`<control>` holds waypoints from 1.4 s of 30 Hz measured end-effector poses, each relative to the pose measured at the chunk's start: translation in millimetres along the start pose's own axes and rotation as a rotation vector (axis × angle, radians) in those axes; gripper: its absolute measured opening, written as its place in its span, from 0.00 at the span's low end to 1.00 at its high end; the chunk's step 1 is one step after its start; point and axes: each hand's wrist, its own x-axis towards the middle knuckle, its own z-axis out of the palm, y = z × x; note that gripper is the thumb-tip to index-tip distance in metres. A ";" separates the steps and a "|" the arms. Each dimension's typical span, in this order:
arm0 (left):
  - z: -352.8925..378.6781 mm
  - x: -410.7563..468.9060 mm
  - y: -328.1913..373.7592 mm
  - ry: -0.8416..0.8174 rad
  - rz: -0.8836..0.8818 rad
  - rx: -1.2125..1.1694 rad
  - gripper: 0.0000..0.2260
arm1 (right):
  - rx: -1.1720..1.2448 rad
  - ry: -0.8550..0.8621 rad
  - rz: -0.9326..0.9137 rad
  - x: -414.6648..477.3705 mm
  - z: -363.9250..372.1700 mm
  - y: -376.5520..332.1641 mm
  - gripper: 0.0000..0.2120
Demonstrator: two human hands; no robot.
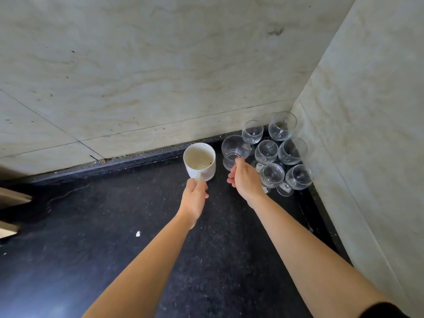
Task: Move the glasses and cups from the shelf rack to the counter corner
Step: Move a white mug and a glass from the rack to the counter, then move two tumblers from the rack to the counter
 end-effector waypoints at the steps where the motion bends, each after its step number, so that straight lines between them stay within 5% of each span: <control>1: 1.7 3.3 0.4 0.001 -0.002 0.003 0.06 | -0.017 -0.009 -0.014 3.1 0.8 -2.4 0.22; 14: 6.0 10.6 8.0 -0.040 -0.103 -0.115 0.05 | -0.168 -0.129 -0.046 12.5 -7.6 -29.5 0.30; 20: -34.1 -24.5 42.4 0.096 0.063 0.335 0.23 | -0.215 -0.083 -0.095 -27.3 -15.7 -42.6 0.28; 24: -85.8 -74.8 64.9 0.340 0.345 0.650 0.26 | -0.310 -0.038 -0.347 -72.9 -25.6 -61.4 0.28; 29: -154.9 -151.9 63.0 0.708 0.509 0.910 0.29 | -0.696 0.170 -0.947 -120.2 -7.5 -91.7 0.30; 36: -245.7 -279.9 -21.2 1.072 0.300 1.079 0.35 | -0.840 -0.085 -1.399 -202.4 103.6 -99.9 0.34; 42: -305.4 -418.0 -95.1 1.317 0.049 0.998 0.37 | -0.765 -0.350 -1.708 -332.5 191.2 -100.7 0.35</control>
